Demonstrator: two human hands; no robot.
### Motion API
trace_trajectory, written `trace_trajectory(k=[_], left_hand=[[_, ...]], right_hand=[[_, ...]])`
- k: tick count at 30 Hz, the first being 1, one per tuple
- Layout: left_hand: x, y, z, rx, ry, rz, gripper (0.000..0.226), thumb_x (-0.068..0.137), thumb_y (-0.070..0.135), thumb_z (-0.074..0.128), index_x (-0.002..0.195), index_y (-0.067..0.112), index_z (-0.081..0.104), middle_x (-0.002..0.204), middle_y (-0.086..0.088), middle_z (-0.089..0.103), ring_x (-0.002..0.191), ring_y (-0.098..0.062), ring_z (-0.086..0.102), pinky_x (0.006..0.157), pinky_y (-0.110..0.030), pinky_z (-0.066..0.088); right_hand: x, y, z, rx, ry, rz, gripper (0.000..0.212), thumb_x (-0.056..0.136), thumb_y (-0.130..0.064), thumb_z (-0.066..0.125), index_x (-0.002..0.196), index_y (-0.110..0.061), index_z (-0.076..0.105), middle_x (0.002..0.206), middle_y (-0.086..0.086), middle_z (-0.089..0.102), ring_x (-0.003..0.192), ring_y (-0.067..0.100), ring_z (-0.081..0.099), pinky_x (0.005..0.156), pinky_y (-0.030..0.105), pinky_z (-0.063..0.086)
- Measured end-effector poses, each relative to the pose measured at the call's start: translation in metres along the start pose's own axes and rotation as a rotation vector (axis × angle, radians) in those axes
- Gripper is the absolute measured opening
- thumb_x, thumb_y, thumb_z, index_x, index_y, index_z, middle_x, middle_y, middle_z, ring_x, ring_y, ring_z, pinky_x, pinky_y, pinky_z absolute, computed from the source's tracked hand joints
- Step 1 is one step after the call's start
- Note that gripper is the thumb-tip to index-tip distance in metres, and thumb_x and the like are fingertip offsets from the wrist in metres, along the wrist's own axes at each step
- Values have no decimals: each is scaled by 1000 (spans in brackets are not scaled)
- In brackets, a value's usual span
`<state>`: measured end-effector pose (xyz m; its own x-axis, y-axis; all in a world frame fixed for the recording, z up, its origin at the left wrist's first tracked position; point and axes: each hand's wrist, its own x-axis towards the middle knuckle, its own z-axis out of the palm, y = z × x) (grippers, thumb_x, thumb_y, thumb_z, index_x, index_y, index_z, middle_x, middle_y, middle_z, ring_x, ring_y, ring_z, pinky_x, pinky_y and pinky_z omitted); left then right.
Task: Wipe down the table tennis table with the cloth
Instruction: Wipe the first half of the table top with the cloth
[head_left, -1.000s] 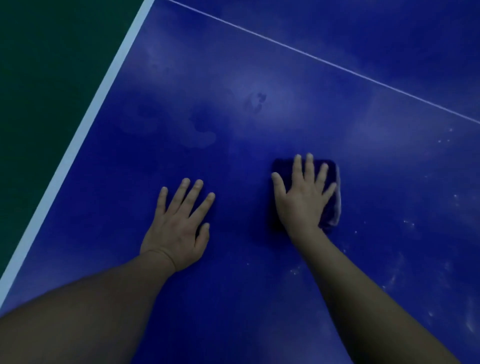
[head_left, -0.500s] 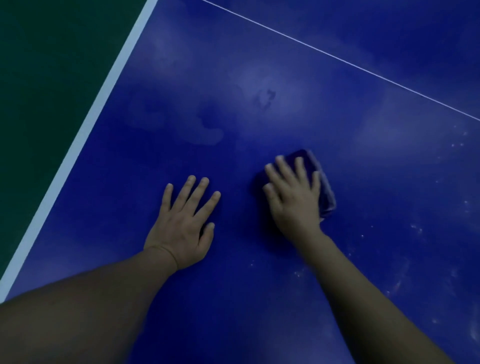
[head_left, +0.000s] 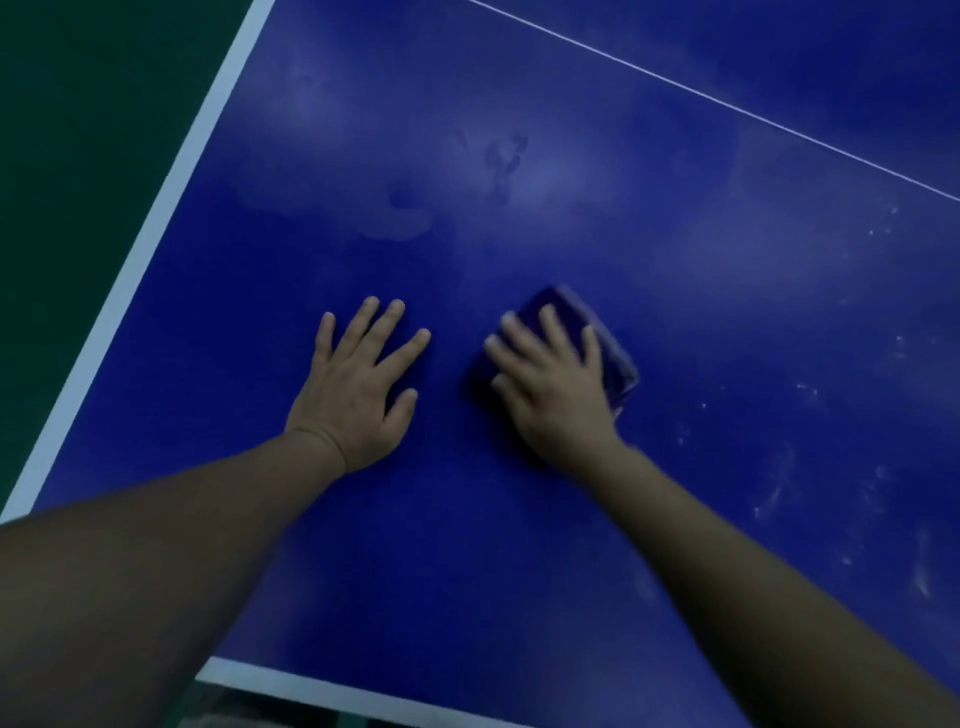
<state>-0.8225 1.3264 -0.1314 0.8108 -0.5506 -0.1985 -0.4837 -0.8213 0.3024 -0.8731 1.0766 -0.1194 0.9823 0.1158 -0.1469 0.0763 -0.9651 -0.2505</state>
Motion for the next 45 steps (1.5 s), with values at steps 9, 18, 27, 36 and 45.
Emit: trace_trajectory(k=[9,18,27,36,45], left_hand=[[-30,3,0,74,-101,30,72,95,54,14,160,24,19,169,-4,0,154,-22,-12,123,-54,-7],[-178,35,53,105,-5,-119,65,98,46,27,157,18,30,166,-10,18,154,-31,11,119,-64,10],[-177,36,50,89,8,-106,66,97,49,24,156,21,31,166,-9,19,155,-30,7,121,-61,4],[-181,34,52,-31,92,-44,64,96,48,25,151,21,42,165,-12,23,154,-30,9,121,-61,-2],[-181,38,52,185,-21,153,67,97,57,7,158,33,23,168,-3,13,155,-26,3,122,-56,2]], right_hand=[[-111,45,-7,-116,-164,-331,49,101,-49,35,147,-37,48,160,-10,32,151,34,23,117,69,15],[-146,-82,47,-29,-53,-152,48,104,-49,34,149,-36,42,163,-10,30,154,30,14,119,66,7],[-156,-13,17,34,-53,168,47,105,-46,38,151,-36,42,164,-11,26,156,29,8,118,70,5],[-253,-135,73,-34,-100,-134,48,104,-50,34,149,-38,45,163,-10,32,153,33,19,119,66,10],[-218,-92,54,-2,-66,250,52,104,-55,31,154,-42,31,168,-12,15,156,28,-1,118,65,-5]])
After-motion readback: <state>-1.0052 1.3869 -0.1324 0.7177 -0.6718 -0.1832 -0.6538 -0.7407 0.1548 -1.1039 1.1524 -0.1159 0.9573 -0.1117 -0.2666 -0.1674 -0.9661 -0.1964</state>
